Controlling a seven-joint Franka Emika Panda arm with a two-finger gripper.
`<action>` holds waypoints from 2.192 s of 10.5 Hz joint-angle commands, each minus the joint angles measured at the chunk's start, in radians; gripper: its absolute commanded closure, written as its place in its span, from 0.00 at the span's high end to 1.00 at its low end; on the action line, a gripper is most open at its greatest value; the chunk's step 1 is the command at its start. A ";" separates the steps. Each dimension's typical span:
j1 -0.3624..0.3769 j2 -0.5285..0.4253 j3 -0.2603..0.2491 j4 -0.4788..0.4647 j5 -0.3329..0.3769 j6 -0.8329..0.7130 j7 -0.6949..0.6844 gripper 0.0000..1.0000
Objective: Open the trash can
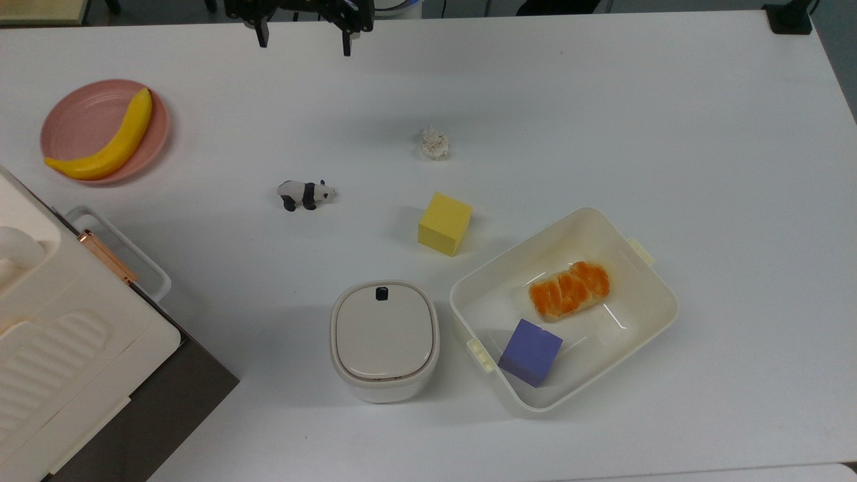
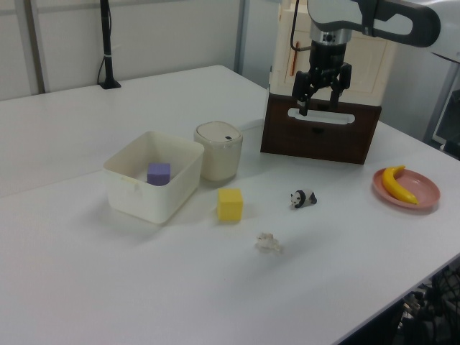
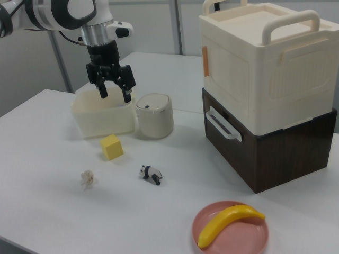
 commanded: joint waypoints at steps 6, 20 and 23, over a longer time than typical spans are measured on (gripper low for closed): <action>0.001 -0.004 -0.003 -0.004 0.008 -0.024 -0.022 1.00; 0.011 0.042 0.010 -0.002 0.021 0.069 -0.244 0.00; 0.008 0.086 0.010 0.003 0.061 0.188 -0.230 0.00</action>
